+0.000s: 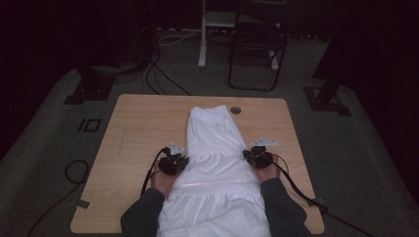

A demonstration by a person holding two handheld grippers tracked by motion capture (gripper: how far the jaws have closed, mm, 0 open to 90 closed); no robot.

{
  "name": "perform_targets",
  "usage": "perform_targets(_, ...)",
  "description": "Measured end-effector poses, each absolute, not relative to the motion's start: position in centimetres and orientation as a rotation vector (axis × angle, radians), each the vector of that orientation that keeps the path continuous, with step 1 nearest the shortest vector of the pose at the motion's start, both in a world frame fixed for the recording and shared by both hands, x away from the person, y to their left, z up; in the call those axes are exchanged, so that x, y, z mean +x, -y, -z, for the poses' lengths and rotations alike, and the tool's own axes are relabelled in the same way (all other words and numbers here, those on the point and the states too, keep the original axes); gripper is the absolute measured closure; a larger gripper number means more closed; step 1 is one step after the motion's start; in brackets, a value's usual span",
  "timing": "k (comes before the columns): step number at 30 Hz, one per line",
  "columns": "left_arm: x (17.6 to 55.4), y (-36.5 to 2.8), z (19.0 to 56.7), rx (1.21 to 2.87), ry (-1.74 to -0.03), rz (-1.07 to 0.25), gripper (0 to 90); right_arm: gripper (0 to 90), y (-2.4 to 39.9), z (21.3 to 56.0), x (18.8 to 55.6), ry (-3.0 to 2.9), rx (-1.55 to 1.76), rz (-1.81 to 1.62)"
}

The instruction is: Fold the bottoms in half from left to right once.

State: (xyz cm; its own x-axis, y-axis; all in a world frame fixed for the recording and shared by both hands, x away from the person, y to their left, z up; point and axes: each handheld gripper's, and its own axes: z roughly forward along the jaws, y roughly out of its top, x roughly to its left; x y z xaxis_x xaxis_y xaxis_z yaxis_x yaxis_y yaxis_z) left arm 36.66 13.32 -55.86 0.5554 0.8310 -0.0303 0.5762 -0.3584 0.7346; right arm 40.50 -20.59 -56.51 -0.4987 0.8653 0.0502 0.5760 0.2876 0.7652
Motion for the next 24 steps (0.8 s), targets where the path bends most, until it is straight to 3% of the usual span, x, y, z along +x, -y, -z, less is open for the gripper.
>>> perform_targets(9, 30.7, -13.9, 56.0, 2.12, -1.059, -0.431, 84.5, 88.0, 20.7, 56.5, 33.5, -2.307, 1.23, -1.071)
perform_targets(11, 30.5, -13.7, 56.0, 2.136, -1.04, -0.444, 82.8, 84.2, 20.8, 56.2, 32.9, -2.349, 1.23, -1.05)
perform_targets(15, 30.9, -13.8, 56.0, 2.129, -1.038, -0.428, 80.6, 66.9, 21.4, 55.0, 33.4, -2.311, 1.204, -1.146)
perform_targets(24, 31.1, -13.8, 56.1, 2.118, -1.031, -0.425, 79.3, 65.0, 18.5, 52.0, 39.5, -2.279, 1.163, -1.255)
